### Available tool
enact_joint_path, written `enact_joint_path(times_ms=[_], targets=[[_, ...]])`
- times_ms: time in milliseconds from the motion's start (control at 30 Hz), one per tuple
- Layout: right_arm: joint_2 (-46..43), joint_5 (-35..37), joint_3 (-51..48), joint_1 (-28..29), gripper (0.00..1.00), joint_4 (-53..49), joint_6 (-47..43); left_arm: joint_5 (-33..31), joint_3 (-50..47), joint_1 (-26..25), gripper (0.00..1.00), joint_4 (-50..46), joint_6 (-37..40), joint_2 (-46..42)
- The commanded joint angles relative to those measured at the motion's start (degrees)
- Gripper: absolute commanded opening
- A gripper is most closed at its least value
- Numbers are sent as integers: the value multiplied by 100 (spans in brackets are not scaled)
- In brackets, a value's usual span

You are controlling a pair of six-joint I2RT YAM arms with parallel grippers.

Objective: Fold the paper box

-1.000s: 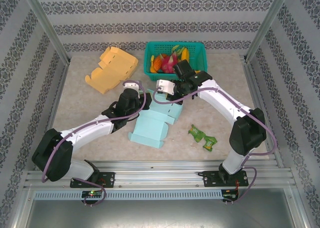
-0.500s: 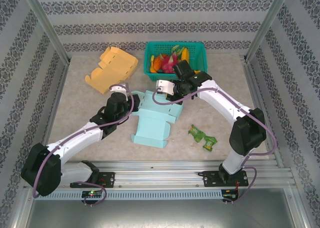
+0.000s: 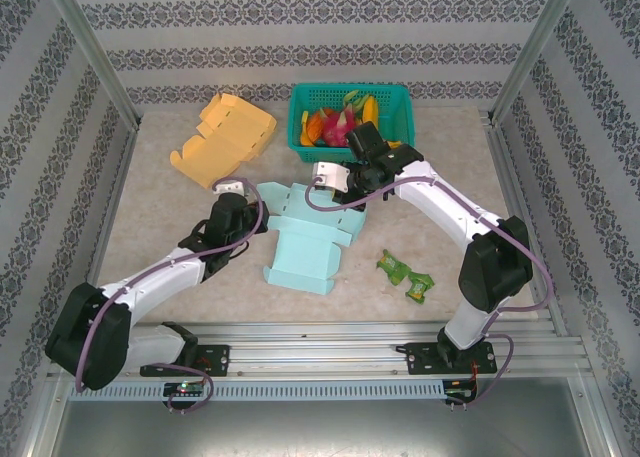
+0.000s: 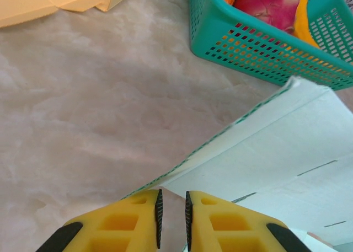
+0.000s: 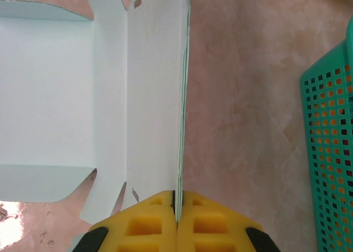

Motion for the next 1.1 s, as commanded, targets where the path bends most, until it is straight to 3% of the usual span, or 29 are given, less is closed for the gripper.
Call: enact_joint_path(times_ms=[0, 333, 833, 1067], targets=[[-217, -288, -74, -87, 0, 40, -80, -33, -79, 63, 21, -54, -32, 57], [-283, -484, -104, -143, 0, 97, -45, 181, -123, 66, 21, -23, -4, 183], [-235, -545, -97, -154, 0, 113, 0, 1541, 147, 27, 20, 832, -463, 927], [-207, -652, -174, -114, 0, 105, -175, 1667, 361, -48, 20, 1145, -622, 1394]])
